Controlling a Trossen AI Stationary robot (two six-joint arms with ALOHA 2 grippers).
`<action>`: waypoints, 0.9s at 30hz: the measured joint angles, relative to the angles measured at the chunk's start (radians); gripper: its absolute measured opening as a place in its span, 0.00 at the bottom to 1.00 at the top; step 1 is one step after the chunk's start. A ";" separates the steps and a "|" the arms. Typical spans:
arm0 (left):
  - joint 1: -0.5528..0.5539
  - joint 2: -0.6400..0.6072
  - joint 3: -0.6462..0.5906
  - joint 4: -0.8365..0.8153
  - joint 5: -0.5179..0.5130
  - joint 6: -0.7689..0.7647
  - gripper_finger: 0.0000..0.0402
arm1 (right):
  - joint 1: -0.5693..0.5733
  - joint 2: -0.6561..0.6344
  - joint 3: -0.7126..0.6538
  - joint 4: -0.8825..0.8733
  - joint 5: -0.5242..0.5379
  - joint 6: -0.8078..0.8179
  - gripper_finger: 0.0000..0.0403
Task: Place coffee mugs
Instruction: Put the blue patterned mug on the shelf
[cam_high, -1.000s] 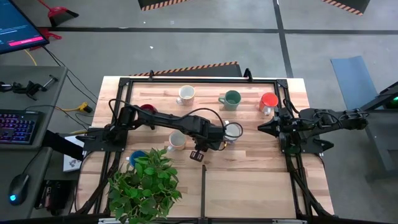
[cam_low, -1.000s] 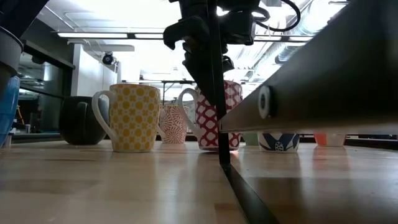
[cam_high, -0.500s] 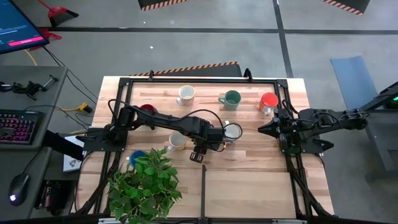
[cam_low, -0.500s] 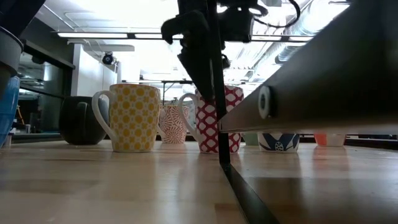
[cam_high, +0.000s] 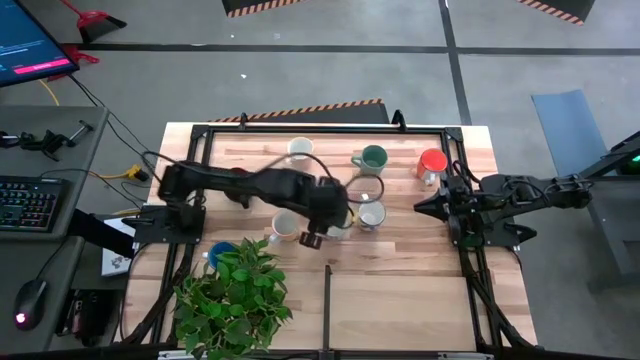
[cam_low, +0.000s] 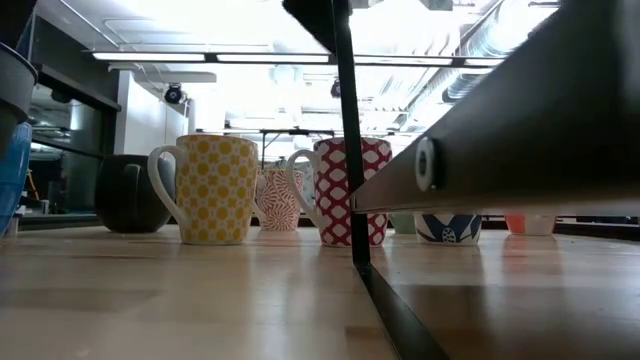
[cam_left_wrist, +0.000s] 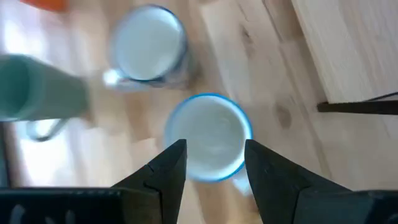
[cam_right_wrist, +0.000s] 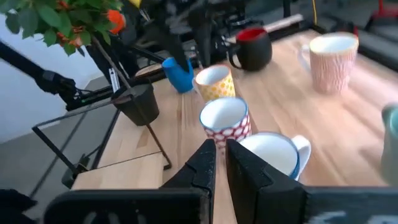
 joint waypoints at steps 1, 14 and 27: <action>0.006 -0.026 0.000 0.001 -0.012 -0.007 0.37 | 0.000 0.010 0.000 0.033 0.001 -0.028 0.06; 0.146 -0.326 -0.131 -0.077 0.106 -0.128 0.38 | -0.017 0.253 0.036 0.395 0.110 -0.258 0.06; 0.176 -0.718 -0.659 0.261 0.107 -0.290 0.38 | -0.230 0.647 0.529 -0.181 0.014 -0.297 0.06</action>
